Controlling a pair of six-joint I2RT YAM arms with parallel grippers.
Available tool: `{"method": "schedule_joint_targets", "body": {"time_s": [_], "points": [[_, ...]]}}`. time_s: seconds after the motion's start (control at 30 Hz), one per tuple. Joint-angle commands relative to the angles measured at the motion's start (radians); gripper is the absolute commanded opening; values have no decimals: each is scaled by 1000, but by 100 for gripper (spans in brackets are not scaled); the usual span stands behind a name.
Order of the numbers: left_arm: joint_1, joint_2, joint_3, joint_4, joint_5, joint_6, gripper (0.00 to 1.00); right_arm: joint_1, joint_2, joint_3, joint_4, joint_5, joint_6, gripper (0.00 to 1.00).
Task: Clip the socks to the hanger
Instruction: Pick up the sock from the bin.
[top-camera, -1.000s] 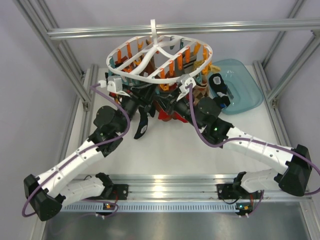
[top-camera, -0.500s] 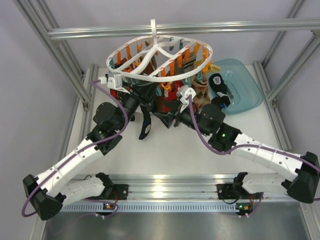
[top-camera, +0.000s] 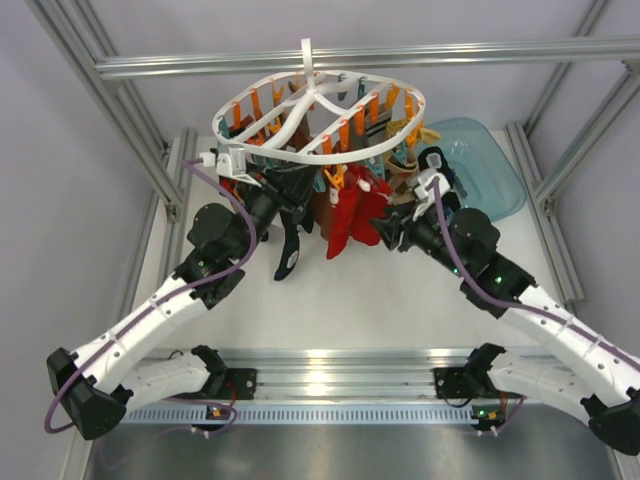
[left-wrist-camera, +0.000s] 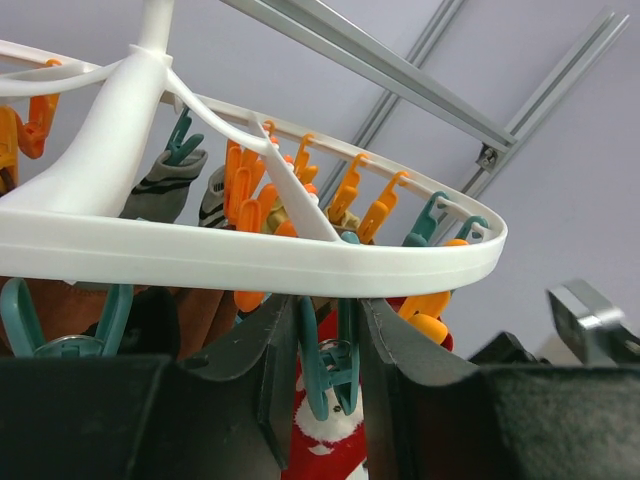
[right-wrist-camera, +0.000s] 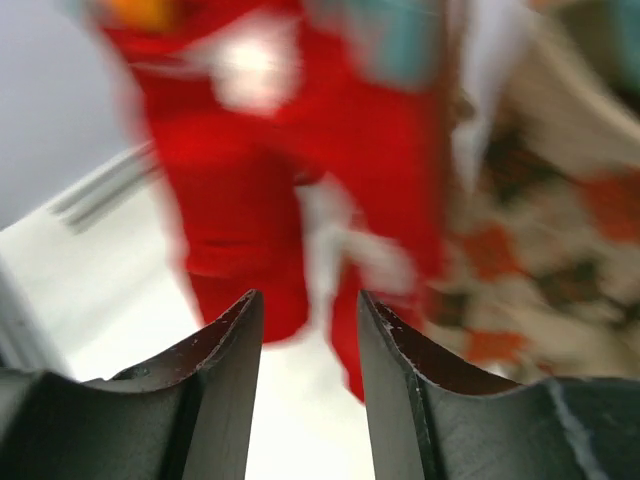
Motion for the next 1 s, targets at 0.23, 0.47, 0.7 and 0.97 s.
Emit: {"method": "schedule_joint_targets", "body": {"time_s": [0.23, 0.47, 0.7, 0.97], "points": [[20, 18, 33, -24, -17, -24, 0, -503, -114, -66, -262, -180, -6, 51], [23, 16, 33, -35, -3, -32, 0, -865, -42, -170, -270, -613, -538, 73], [23, 27, 31, -36, 11, -33, 0, -980, 117, -274, -150, -886, -1106, 89], [29, 38, 46, -65, 8, -39, 0, -958, 292, -437, 375, -914, -1280, 96]]}}
